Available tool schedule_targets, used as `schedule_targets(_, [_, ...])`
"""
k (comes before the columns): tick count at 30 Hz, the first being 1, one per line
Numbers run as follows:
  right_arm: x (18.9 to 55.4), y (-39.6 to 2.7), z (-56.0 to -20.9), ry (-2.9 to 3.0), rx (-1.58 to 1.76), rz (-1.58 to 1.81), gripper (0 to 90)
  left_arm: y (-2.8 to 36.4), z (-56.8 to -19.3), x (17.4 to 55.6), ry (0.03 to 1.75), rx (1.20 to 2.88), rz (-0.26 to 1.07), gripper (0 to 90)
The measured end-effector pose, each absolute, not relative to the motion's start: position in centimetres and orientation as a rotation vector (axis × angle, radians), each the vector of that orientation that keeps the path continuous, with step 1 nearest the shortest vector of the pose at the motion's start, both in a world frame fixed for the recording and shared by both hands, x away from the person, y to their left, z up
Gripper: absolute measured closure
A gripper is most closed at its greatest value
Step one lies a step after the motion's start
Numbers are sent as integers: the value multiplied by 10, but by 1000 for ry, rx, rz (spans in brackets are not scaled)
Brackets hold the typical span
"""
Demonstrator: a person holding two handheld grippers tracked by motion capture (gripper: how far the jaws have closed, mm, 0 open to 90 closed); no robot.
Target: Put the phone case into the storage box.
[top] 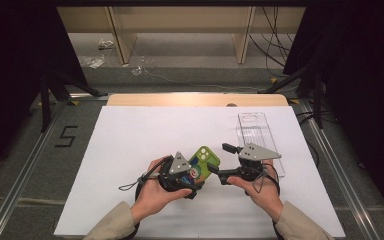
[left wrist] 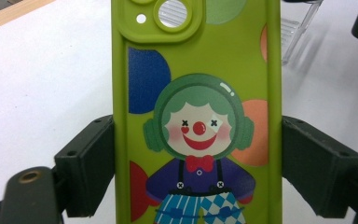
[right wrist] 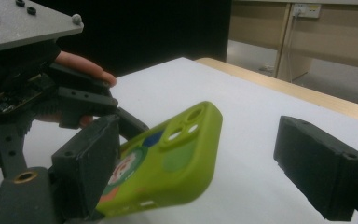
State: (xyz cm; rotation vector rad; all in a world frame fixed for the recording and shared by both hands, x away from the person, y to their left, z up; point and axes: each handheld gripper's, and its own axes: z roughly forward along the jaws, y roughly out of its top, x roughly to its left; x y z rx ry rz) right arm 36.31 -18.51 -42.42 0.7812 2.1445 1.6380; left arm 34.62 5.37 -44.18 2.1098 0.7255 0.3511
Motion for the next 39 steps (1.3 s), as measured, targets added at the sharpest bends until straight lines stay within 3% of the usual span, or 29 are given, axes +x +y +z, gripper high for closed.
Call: schedule_targets(39, [387, -168, -434, 2203, 861, 1603, 173, 46, -444, 343, 710, 2117, 350, 162])
